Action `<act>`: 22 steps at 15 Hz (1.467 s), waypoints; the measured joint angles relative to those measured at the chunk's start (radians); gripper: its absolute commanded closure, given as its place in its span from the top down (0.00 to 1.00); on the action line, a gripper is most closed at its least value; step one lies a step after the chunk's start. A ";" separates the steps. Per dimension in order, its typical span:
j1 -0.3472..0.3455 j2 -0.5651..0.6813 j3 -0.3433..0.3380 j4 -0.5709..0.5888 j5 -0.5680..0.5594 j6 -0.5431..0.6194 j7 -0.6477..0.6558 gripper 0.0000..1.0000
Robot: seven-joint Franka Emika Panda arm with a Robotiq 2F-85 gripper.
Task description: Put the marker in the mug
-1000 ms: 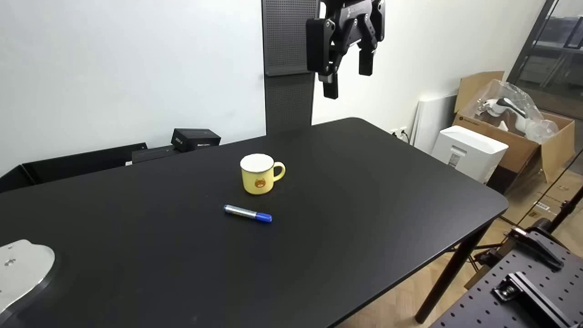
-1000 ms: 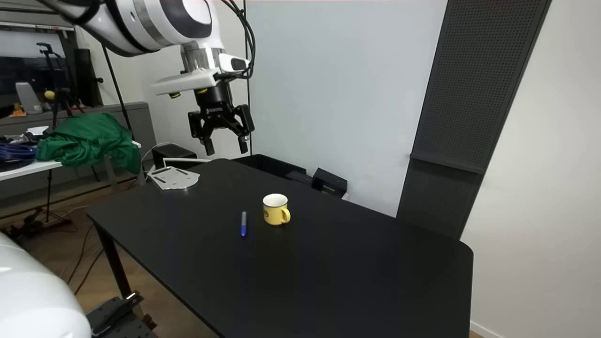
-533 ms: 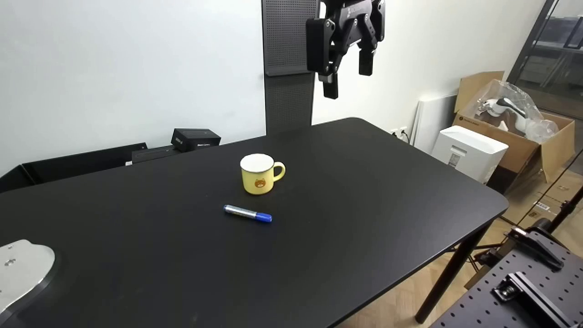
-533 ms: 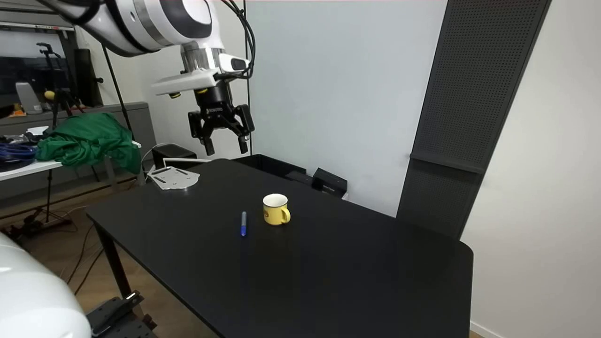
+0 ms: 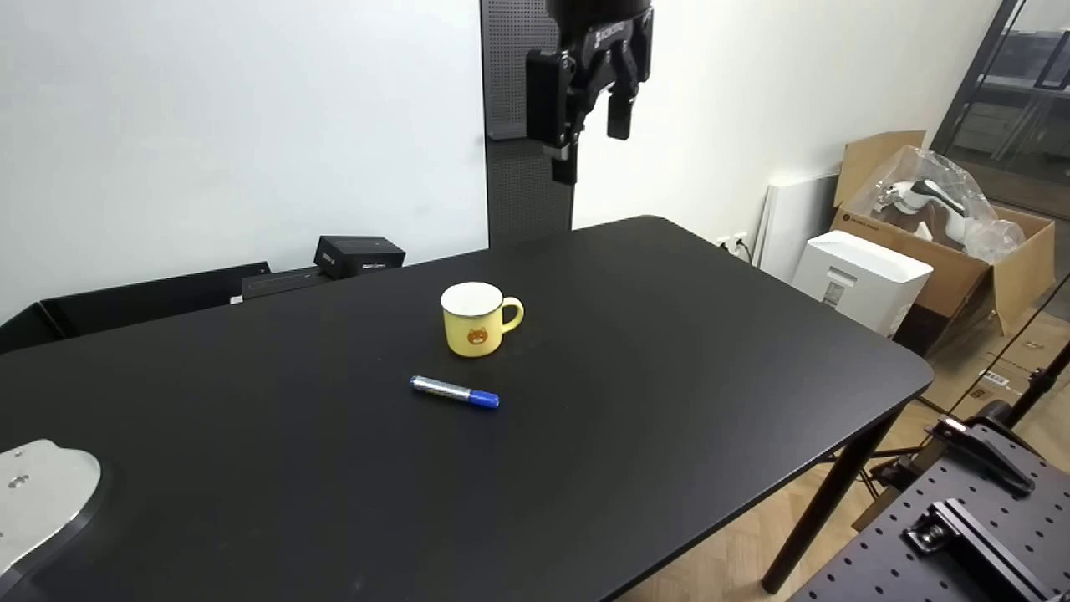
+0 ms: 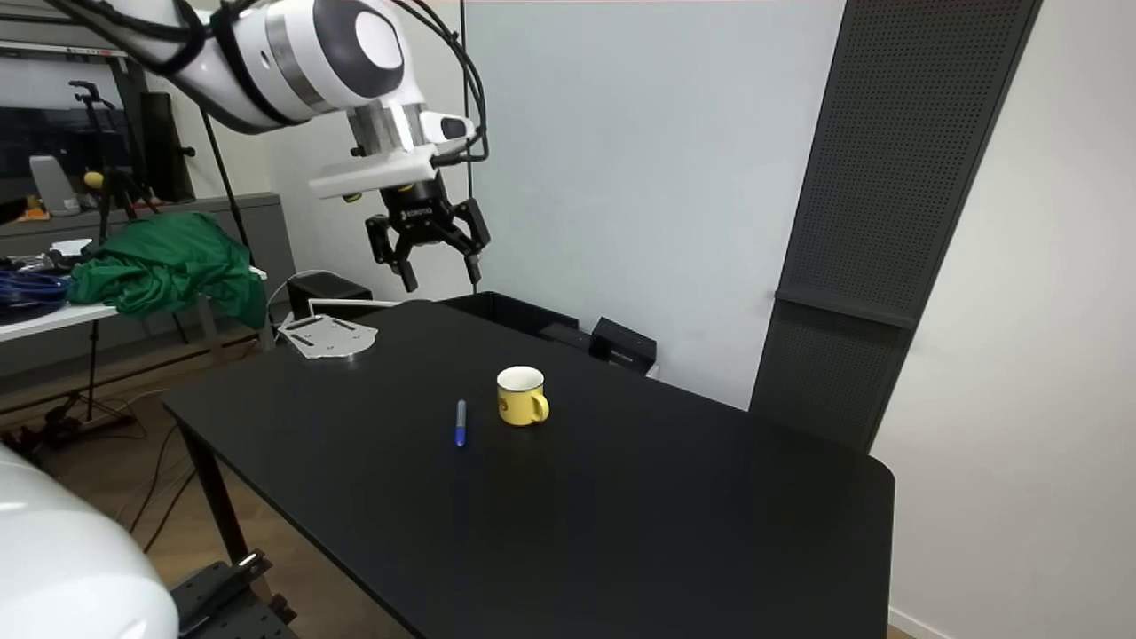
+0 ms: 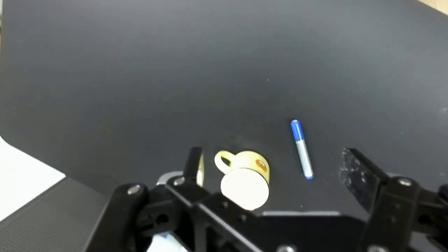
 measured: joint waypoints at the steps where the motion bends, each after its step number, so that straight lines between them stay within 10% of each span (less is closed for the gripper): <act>1: 0.009 0.024 -0.001 -0.002 -0.003 0.062 -0.037 1.00; 10: 0.099 0.324 -0.028 0.027 0.154 0.437 -0.503 1.00; 22: 0.099 0.375 -0.026 0.031 -0.038 0.537 -0.358 1.00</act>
